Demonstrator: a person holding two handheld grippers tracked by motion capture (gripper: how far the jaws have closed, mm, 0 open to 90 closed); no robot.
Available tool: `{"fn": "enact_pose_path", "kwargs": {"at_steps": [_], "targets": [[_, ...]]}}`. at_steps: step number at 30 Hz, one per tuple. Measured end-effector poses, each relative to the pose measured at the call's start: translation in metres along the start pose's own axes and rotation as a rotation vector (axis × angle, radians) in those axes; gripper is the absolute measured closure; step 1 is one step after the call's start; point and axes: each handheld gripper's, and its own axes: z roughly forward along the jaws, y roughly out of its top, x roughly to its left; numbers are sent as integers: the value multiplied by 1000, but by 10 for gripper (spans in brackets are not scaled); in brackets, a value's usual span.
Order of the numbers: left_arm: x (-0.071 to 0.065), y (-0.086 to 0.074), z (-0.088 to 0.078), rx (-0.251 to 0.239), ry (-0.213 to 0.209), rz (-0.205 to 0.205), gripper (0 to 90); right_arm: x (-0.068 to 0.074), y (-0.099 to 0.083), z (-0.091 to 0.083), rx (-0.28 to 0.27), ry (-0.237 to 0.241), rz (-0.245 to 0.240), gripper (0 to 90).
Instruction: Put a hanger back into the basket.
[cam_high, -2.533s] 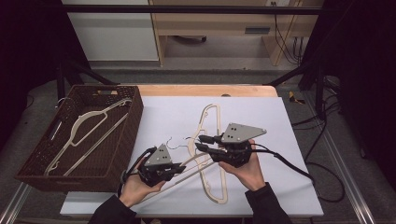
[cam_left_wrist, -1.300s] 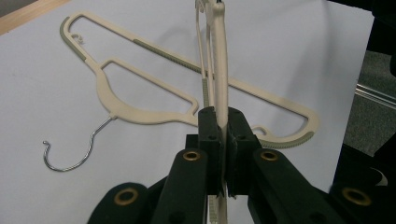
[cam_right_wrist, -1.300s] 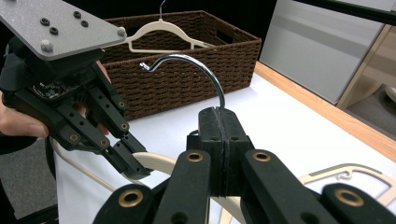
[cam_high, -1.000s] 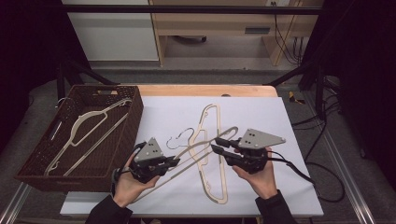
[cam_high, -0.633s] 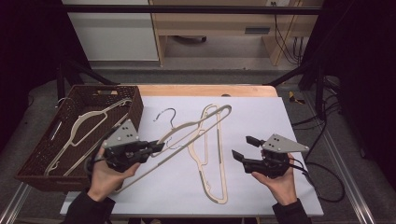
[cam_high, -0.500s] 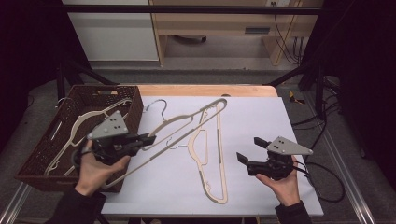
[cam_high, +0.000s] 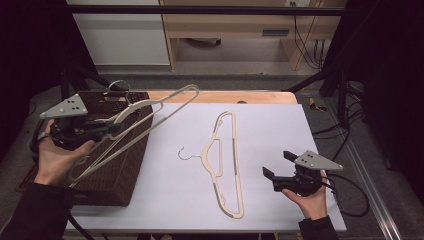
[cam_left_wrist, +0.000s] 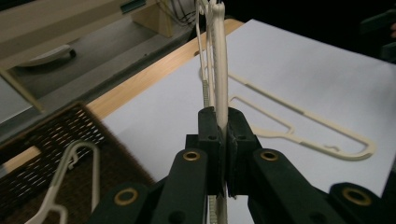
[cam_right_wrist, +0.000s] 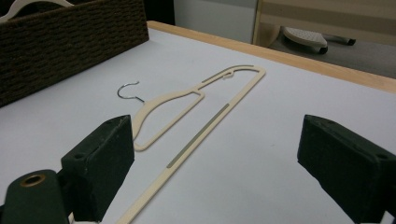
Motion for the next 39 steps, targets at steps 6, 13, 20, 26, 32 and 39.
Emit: {"fn": "enact_pose_path", "kwargs": {"at_steps": [6, 13, 20, 26, 32, 39], "targets": [[36, -21, -7, 3, 28, -43, 867, 0, -1, 1, 8, 2, -4, 104], [67, -48, -13, -3, 75, -122, 867, 0, -2, 3, 19, -2, -1, 101], [84, -71, -14, 21, 88, -151, 867, -1, -1, 3, 19, 1, -5, 90], [94, -83, -27, 20, 106, -183, 867, -2, -1, 3, 22, 0, -8, 85], [101, -94, -34, 21, 134, -222, 867, -2, -1, 3, 27, -3, -8, 84], [102, -101, -22, 67, 115, -235, 867, -2, -1, 4, 31, -7, -4, 83]]}}
